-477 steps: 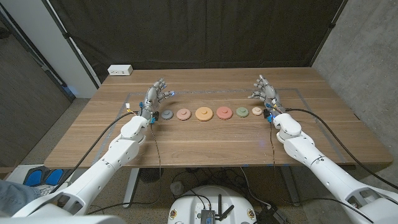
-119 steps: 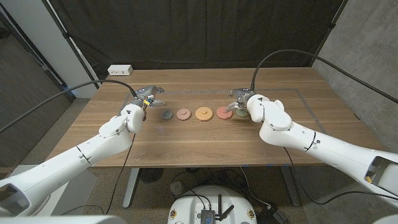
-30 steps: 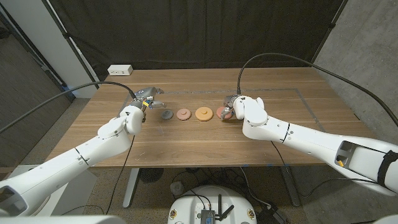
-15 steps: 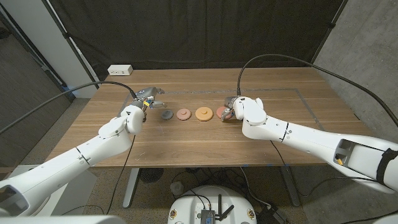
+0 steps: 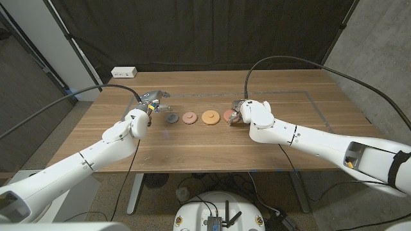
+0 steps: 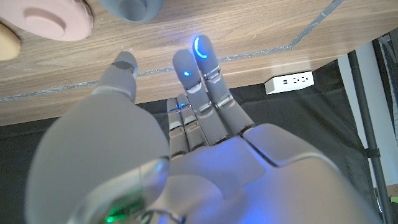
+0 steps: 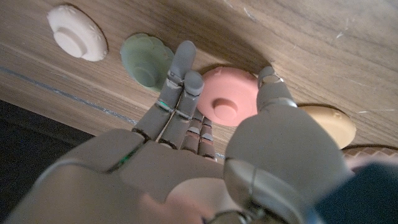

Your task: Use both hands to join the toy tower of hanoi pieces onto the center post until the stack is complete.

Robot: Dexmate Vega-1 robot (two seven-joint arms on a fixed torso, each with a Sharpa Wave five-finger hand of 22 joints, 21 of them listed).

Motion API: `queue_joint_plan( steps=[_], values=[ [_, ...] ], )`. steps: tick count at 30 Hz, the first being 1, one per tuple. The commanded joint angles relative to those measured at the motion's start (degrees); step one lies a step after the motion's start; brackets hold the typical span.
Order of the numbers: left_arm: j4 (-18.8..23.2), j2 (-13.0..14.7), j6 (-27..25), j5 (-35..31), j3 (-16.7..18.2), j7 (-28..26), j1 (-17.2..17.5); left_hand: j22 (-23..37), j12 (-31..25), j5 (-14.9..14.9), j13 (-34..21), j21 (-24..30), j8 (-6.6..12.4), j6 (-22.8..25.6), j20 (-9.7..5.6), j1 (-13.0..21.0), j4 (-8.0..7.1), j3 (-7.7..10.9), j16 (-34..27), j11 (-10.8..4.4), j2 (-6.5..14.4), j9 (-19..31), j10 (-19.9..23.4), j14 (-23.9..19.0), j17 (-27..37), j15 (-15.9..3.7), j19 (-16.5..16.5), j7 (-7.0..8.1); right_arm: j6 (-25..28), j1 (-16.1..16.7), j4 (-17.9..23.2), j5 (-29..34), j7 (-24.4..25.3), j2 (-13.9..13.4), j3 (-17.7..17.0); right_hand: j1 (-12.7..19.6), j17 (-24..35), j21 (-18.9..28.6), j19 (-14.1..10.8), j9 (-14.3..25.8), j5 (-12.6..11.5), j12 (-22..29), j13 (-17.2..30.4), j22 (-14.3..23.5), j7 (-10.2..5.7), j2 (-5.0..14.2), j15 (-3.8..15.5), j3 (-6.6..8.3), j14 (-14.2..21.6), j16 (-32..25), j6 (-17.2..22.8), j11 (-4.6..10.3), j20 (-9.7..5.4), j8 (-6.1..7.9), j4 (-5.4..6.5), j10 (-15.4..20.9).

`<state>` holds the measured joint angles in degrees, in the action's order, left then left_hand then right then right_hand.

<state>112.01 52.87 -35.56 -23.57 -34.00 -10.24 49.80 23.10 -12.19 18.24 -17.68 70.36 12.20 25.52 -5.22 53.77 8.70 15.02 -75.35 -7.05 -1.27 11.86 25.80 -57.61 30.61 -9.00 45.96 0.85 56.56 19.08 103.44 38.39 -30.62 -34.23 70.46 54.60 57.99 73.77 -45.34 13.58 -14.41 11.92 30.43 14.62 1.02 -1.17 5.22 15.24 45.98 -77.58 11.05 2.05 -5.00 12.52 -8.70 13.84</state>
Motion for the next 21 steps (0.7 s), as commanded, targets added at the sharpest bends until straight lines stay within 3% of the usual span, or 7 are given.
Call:
queue_joint_plan(
  steps=[1,11,21],
  values=[
    [-0.3,-0.2,0.4,0.4,-0.1,-0.3,0.0,0.0,0.2,0.3,-0.2,0.5,0.04,0.3,-6.21,0.0,0.16,-0.24,-0.4,-0.27,0.7,0.2,0.7,0.2,0.2,-3.60,-0.4,-0.11,0.4,-0.7,-0.7,-0.9,0.1,0.1,1.2,0.2,0.1,0.6,0.1,0.0,-0.3,0.5,0.2,-0.1,-0.10,0.42,7.28,-0.27,0.2,-0.1,0.6,0.13,-6.95,0.40,0.05,0.9],
    [-0.4,-0.3,0.3,0.3,-0.2,-0.4,-0.1,-0.4,0.2,0.4,-0.2,0.9,0.10,0.5,-6.24,0.0,0.18,-0.26,-0.5,-0.21,0.8,0.2,0.8,0.3,0.0,-3.60,-0.5,-0.09,0.7,-0.2,-1.0,0.1,2.9,0.0,1.9,-0.4,2.5,2.4,-1.0,0.0,-0.6,1.5,0.6,-0.5,-1.23,1.39,7.24,-0.14,2.8,-1.9,3.0,1.17,-6.94,1.26,0.48,4.1],
    [-0.2,-0.2,0.0,0.2,-0.2,-0.4,-0.1,-0.7,0.2,0.4,-0.2,1.3,0.08,0.6,-6.26,0.0,0.20,-0.30,-0.6,-0.26,0.8,0.2,0.9,0.3,-0.1,-3.60,-0.6,-0.16,-1.8,2.1,-0.3,-0.1,7.1,-1.0,-0.2,-1.8,7.9,5.7,-3.2,0.0,-1.8,2.7,0.9,-0.2,-4.24,2.36,7.23,0.47,6.7,-4.3,8.9,3.34,-7.20,3.02,0.49,9.7]
  ],
)
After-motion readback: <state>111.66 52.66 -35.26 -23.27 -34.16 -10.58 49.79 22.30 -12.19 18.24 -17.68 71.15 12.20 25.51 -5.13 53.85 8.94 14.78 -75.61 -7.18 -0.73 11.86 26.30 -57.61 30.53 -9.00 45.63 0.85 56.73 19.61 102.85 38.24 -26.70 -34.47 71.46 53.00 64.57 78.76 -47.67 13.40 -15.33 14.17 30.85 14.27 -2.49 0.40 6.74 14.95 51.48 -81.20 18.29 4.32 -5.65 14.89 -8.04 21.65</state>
